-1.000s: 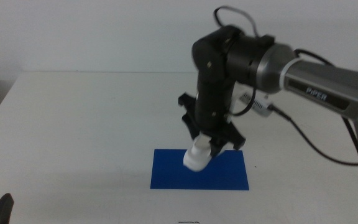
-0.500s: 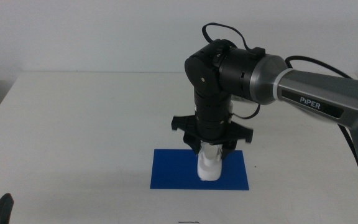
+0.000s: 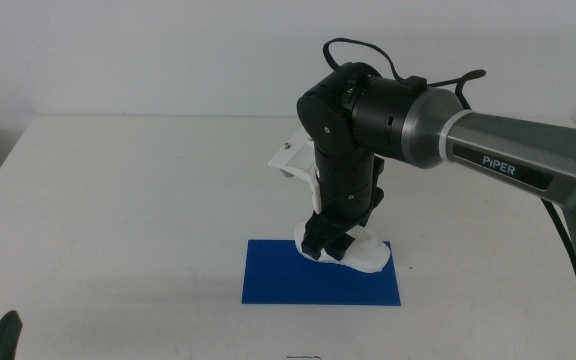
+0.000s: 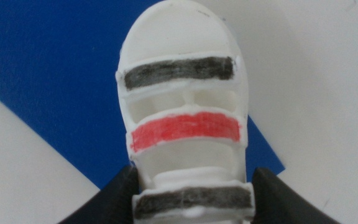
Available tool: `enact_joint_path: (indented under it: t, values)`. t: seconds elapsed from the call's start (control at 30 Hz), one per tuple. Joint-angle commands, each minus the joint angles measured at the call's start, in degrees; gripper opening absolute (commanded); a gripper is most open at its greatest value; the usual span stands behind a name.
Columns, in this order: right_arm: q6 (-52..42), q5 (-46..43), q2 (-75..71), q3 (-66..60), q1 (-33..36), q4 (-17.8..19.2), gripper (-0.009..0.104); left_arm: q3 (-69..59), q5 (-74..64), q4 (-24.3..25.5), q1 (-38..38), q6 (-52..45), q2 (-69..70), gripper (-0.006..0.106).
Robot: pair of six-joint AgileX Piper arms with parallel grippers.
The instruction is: Use one arm to grab the shoe from the table and place it on the mat.
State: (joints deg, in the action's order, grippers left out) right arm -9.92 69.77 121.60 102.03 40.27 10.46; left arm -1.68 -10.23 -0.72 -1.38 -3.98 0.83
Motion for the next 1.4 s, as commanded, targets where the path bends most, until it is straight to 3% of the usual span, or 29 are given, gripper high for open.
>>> enact_joint_path:
  t: [0.0,0.3,0.37,0.53,0.87,1.23,1.37]
  values:
    - [-3.8,4.4,-3.8,1.3,-0.2,2.0,-0.001,0.2,4.7,-0.5,-0.1,0.8,1.1,0.094]
    - [-13.3,2.8,-3.4,1.3,-0.3,8.7,-0.001,0.2,4.7,-0.5,-0.1,0.8,1.1,0.094]
    - [-13.3,0.9,-3.4,1.3,-0.3,7.7,-0.001,0.2,4.7,-0.5,-0.1,0.8,1.1,0.094]
    - [-12.4,-0.5,-3.5,1.3,-0.3,1.0,-0.001,0.2,4.7,-0.5,-0.1,0.8,1.1,0.094]
    - [-22.6,-4.5,-3.5,1.3,-0.3,-7.8,-0.001,0.2,4.7,-0.5,-0.1,0.8,1.1,0.094]
    - [-23.5,-4.6,-1.2,1.3,-0.3,-8.3,-0.001,0.2,4.7,-0.5,-0.1,0.8,1.1,0.094]
    - [-23.5,-4.9,-0.8,1.3,-0.3,-8.3,0.003,0.2,4.7,-0.5,-0.1,0.8,1.1,0.094]
